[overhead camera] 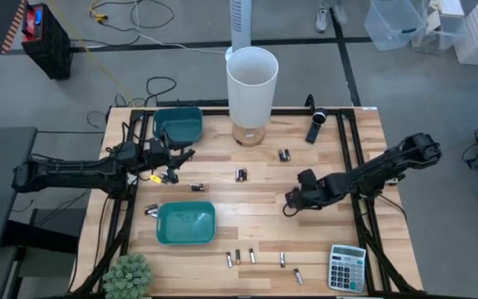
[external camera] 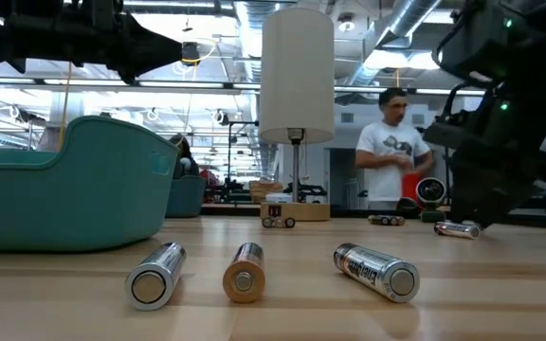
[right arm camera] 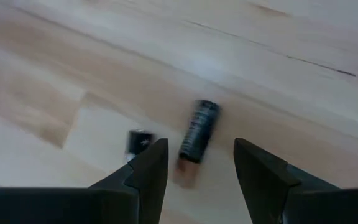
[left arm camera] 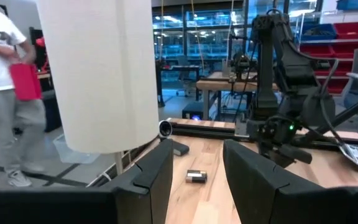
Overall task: Sort batteries
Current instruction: Put the black battery into the blue bin
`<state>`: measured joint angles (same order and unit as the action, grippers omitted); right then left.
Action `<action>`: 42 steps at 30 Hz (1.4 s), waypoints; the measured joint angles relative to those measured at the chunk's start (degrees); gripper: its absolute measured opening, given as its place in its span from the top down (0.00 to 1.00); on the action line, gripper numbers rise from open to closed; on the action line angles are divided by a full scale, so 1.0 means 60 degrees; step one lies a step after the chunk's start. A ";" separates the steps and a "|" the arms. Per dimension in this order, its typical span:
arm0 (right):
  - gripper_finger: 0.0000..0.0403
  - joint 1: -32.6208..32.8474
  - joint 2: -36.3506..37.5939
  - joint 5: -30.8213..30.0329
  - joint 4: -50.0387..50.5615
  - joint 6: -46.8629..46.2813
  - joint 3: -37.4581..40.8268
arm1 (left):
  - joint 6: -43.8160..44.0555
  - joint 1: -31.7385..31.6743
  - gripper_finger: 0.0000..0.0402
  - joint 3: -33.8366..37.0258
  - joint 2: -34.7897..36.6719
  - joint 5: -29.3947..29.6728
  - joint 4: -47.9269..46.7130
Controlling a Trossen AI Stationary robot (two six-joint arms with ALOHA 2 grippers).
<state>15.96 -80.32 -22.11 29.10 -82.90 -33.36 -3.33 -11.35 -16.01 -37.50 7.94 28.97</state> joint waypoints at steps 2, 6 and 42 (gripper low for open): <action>0.50 -0.0035 -0.0144 -0.0034 -0.0016 -0.0218 0.0000 | -0.0004 0.0000 0.66 0.0000 0.0000 -0.0004 -0.0088; 0.50 -0.0139 -0.0354 -0.0122 -0.0106 -0.0290 -0.0022 | -0.0007 0.0000 0.66 0.0000 0.0000 -0.0005 -0.0309; 0.88 -0.0258 0.0283 -0.0710 -0.0107 0.0977 0.0031 | -0.0049 0.0000 0.66 0.0000 0.0000 0.0000 -0.0353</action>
<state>14.41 -78.62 -26.37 28.46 -77.04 -33.18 -3.62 -11.35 -16.01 -37.50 7.94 26.85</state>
